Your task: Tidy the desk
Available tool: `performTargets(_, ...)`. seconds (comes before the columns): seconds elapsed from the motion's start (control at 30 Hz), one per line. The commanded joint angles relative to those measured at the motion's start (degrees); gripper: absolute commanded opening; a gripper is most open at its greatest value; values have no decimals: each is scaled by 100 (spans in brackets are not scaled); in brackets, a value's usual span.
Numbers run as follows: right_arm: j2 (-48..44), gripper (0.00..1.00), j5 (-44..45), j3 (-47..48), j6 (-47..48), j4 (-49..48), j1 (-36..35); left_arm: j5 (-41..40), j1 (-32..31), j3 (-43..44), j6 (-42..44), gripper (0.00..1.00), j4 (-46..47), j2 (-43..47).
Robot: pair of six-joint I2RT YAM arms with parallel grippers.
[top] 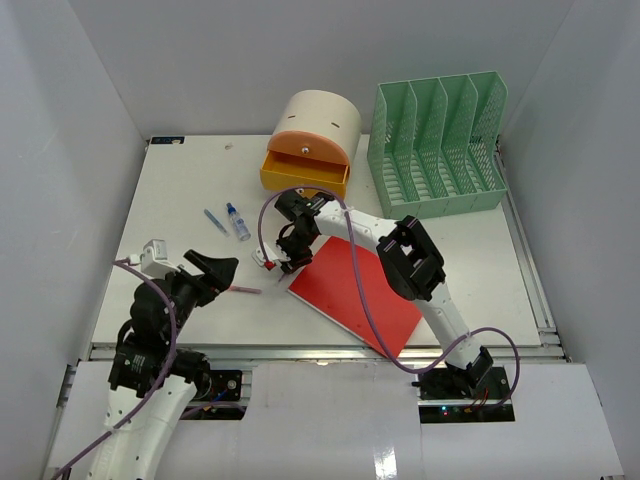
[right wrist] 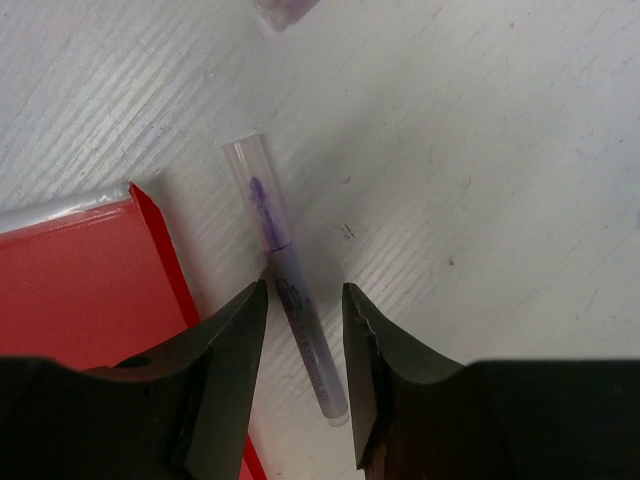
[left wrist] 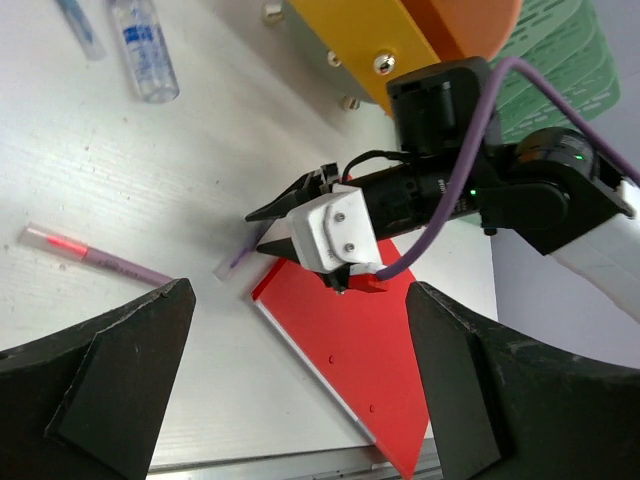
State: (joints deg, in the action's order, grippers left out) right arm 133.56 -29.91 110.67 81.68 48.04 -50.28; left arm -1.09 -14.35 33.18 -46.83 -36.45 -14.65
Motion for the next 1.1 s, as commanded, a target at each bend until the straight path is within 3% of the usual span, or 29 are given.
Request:
performTargets(0.0,190,37,215,-58,139,74,-17,99,20,-186,-836,98,-133,-380)
performTargets(0.3,146,16,249,-325,215,66,-25,-64,20,-541,-1940,96,-438,-633)
performTargets(0.47,-33,10,218,-387,105,-22,21,-274,20,-553,-2535,93,-862,-934)
performTargets(0.67,-697,8,-170,-167,-570,-394,169,-101,20,-765,-2710,85,-574,-1548)
performTargets(1.07,-2570,8,-76,-669,-3476,-1911,678,100,20,-901,-3096,83,130,-3230)
